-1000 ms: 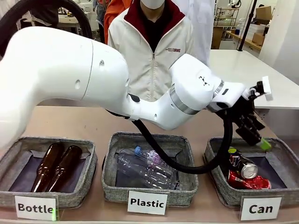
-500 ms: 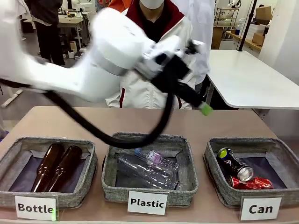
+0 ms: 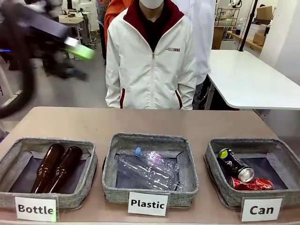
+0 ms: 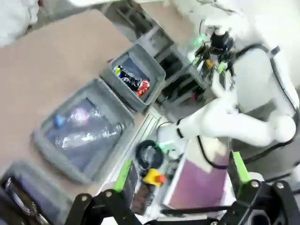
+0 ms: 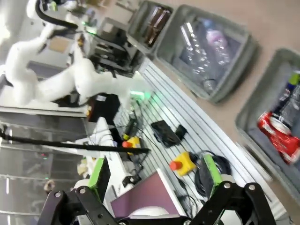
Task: Sort the can waste into the basket.
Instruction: Pick up the can waste from the table and place it in the right Fabric basket.
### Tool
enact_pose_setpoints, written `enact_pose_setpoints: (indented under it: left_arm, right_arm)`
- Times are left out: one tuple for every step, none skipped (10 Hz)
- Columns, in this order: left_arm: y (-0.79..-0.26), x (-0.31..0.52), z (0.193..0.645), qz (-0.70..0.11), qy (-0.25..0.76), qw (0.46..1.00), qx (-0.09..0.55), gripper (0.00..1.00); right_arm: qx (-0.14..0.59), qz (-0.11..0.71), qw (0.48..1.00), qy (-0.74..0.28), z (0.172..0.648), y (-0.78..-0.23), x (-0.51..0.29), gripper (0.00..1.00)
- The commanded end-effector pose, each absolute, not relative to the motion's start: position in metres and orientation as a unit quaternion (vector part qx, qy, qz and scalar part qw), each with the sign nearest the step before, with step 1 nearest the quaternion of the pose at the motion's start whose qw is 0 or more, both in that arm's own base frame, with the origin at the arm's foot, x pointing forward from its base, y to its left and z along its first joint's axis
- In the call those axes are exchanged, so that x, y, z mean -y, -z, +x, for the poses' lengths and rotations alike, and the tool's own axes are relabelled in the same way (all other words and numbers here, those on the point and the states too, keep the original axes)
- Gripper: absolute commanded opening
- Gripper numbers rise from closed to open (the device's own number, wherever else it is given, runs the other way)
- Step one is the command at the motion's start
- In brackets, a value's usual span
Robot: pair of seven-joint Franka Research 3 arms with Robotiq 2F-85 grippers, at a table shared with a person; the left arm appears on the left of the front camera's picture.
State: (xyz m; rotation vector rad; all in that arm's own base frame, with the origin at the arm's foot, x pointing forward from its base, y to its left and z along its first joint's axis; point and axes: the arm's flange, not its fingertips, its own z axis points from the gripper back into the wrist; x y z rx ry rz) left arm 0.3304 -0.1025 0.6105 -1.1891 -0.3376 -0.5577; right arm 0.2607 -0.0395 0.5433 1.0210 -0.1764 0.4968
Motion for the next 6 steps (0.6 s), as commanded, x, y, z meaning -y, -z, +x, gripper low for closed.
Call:
enact_pose_setpoints:
  left_arm:
    - [-0.590,0.023,0.315,-0.553,0.125,0.812,0.138,1.00]
    - [-0.569,-0.011,0.308,-0.563,0.099,0.814,0.102,1.00]
    - [-0.551,-0.035,0.307,-0.594,0.071,0.791,0.127,1.00]
    - [-0.531,-0.054,0.313,-0.608,0.032,0.778,0.154,1.00]
    - [-0.561,-0.037,0.302,-0.569,0.084,0.808,0.126,1.00]
    - [-0.561,-0.037,0.302,-0.569,0.084,0.808,0.126,1.00]
  right_arm:
    - [0.069,0.547,0.810,-0.200,0.267,-0.544,0.019,1.00]
    - [0.050,0.578,0.793,-0.187,0.272,-0.546,0.024,1.00]
    - [0.048,0.615,0.772,-0.155,0.277,-0.547,0.036,1.00]
    - [0.040,0.650,0.753,-0.100,0.282,-0.546,0.053,1.00]
    - [0.053,0.573,0.794,-0.196,0.272,-0.535,0.021,1.00]
    - [0.053,0.573,0.794,-0.196,0.272,-0.535,0.021,1.00]
